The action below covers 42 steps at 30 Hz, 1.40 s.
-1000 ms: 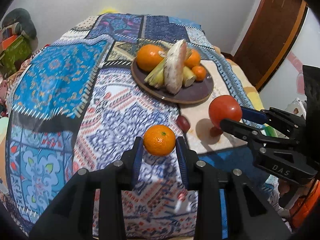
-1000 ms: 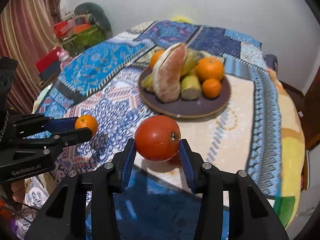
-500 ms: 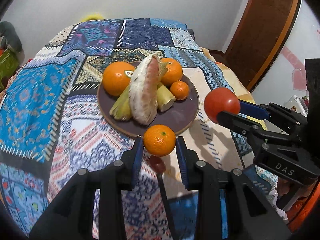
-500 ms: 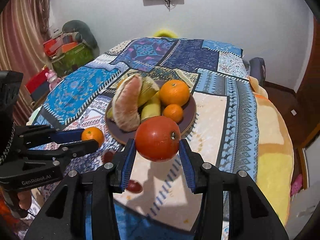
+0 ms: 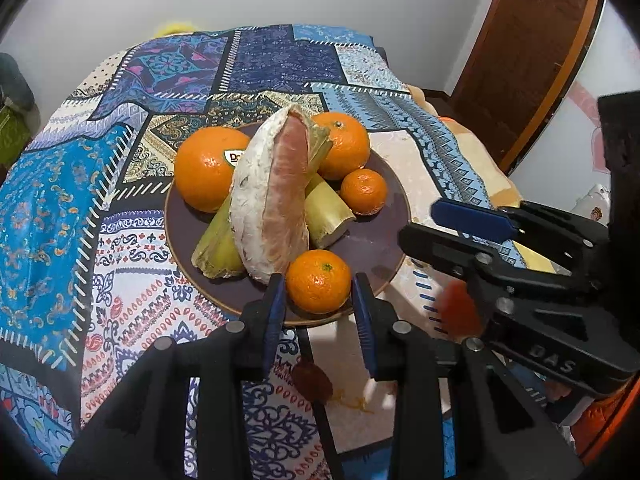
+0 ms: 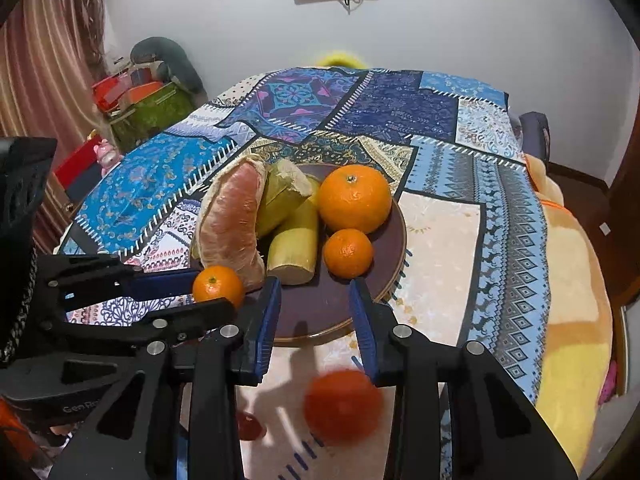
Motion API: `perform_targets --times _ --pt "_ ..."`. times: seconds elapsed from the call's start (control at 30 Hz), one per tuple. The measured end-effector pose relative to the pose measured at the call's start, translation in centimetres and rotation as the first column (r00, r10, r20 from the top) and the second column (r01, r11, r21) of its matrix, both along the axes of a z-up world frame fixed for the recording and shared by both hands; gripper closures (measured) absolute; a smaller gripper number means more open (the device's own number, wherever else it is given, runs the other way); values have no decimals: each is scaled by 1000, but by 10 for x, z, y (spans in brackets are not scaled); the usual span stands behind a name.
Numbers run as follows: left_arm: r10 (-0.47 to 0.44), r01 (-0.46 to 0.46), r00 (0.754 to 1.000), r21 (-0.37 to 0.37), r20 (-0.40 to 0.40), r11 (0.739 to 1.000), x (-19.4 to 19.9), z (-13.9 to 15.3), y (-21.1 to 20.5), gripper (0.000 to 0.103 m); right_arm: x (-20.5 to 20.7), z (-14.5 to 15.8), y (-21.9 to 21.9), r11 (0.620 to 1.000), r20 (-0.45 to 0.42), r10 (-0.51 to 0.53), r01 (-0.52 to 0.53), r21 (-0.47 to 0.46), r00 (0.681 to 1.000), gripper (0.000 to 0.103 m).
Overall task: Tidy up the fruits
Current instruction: 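Release the mandarin on the plate with the left gripper while the right gripper places the tomato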
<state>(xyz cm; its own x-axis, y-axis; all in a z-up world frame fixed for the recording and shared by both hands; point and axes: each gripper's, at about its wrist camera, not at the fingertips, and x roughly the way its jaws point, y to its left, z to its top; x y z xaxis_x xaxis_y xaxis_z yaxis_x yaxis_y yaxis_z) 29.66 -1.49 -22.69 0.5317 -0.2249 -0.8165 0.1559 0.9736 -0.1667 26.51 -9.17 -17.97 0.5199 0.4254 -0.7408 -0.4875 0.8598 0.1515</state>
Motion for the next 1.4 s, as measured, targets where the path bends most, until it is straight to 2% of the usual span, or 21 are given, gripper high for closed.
perform_targets --times 0.07,0.17,0.27,0.43,0.5,0.57,0.7,0.87,1.03,1.07,1.1,1.23,1.4 --pt "-3 3 1000 -1 5 1000 0 0 -1 69 -3 0 -6 1000 -4 -4 4 2 1000 70" --pt "-8 8 1000 0 5 1000 -1 1 -2 63 -8 3 -18 1000 -13 -15 15 1 1000 70" --pt "-5 5 1000 11 4 1000 -3 1 -4 62 -14 3 -34 999 -19 -43 43 -14 999 59" --pt "9 -9 1000 1 4 1000 -9 4 1 59 -30 -3 -59 996 -71 -82 79 -33 994 56" --pt "14 -14 1000 -2 5 1000 -14 6 5 59 -36 -9 -62 996 -91 -82 78 -45 992 48" --pt "16 -16 1000 -1 4 1000 -20 8 7 59 -44 -14 -61 992 -67 -95 89 -91 993 42" --pt "22 -22 1000 11 5 1000 -30 10 11 58 -44 -21 -59 984 -32 -106 100 -149 994 38" --pt "44 -44 999 -4 9 999 -38 14 21 58 -36 -30 -69 970 -33 -166 157 -188 986 38" --pt "59 -58 998 -13 11 998 -39 15 26 58 -27 -47 -86 966 -112 -216 196 -171 970 42" --pt "60 -60 998 -13 11 998 -39 15 26 58 -26 -47 -87 968 -114 -216 197 -157 970 46" --pt "61 -61 998 -14 12 998 -38 15 26 58 -25 -45 -87 972 -119 -206 189 -140 971 56" --pt "72 -71 997 -20 13 997 -38 14 31 58 -20 -37 -80 979 -124 -180 166 -117 976 57" --pt "87 -87 996 -22 13 996 -36 13 37 58 -9 -19 -55 989 -79 -131 125 -73 988 57"
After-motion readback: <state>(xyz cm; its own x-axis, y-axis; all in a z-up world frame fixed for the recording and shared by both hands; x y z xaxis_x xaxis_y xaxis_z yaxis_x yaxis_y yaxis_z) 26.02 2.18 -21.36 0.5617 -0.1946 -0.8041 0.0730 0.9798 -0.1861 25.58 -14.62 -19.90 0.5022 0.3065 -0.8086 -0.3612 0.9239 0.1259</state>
